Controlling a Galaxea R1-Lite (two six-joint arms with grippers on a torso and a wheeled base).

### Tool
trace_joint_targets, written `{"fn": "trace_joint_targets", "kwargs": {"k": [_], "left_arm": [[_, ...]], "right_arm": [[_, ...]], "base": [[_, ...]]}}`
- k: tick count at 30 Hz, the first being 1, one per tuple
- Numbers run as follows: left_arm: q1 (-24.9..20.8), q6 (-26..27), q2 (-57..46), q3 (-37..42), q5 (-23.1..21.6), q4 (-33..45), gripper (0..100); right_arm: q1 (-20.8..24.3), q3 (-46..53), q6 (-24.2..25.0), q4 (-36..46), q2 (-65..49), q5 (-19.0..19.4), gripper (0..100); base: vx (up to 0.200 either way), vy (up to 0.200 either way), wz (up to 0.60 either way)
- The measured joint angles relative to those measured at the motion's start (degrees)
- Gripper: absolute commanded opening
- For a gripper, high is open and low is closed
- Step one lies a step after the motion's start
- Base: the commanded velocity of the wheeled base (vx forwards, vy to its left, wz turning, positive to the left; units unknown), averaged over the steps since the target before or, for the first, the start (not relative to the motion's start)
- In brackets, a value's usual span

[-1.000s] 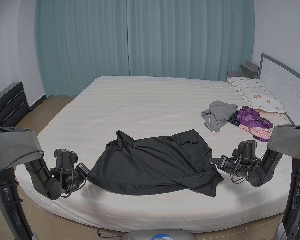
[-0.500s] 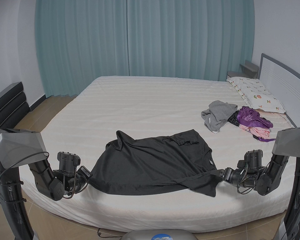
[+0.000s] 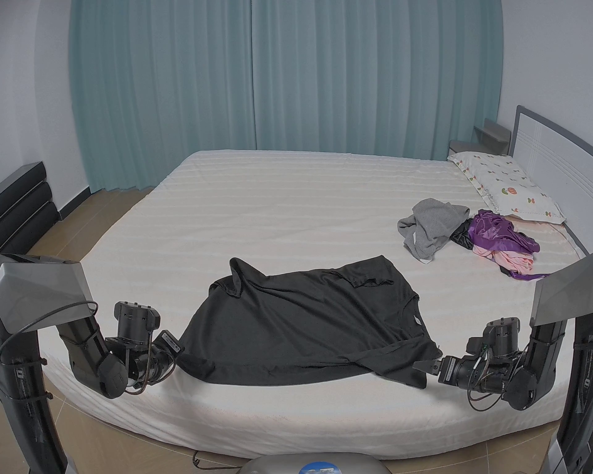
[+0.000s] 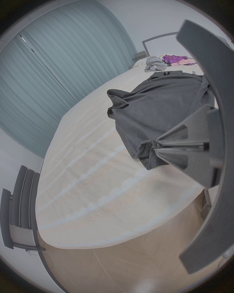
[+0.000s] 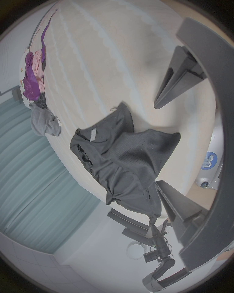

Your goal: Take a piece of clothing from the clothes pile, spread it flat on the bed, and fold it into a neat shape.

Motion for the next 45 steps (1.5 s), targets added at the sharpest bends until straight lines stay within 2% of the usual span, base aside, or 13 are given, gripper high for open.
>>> {"fn": "trace_joint_targets", "kwargs": {"k": [10, 11, 20, 26, 38, 42, 45], "left_arm": [[-0.07, 0.0, -0.01, 0.4, -0.07, 0.0, 0], [-0.07, 0.01, -0.04, 0.43, -0.1, -0.02, 0], [-0.05, 0.26, -0.11, 0.79, -0.1, 0.0, 0], [-0.05, 0.79, -0.74, 1.69, -0.24, 0.0, 0], [0.04, 7.78, -5.46, 5.86, -0.27, 0.04, 0], [0.04, 9.62, -6.77, 7.27, -0.27, 0.15, 0], [0.04, 10.19, -7.31, 7.81, -0.22, 0.37, 0]], "right_arm": [[2.62, -4.72, -0.16, 0.2, 4.16, -0.46, 100], [2.82, -5.16, -0.16, 0.2, 4.49, -0.44, 0], [3.17, -5.22, -0.13, 0.18, 5.14, 0.38, 0], [1.02, -0.63, 0.33, -0.61, 2.28, 5.91, 0], [-3.3, 12.98, -0.49, -5.07, -5.46, 11.39, 0], [-4.38, 14.38, -1.39, -2.33, -7.06, 11.69, 0], [-4.72, 14.8, -3.74, 3.58, -8.5, 11.74, 0]], "base": [[0.0, 0.0, 0.0], [0.0, 0.0, 0.0], [0.0, 0.0, 0.0], [0.0, 0.0, 0.0], [0.0, 0.0, 0.0], [0.0, 0.0, 0.0], [0.0, 0.0, 0.0]]}}
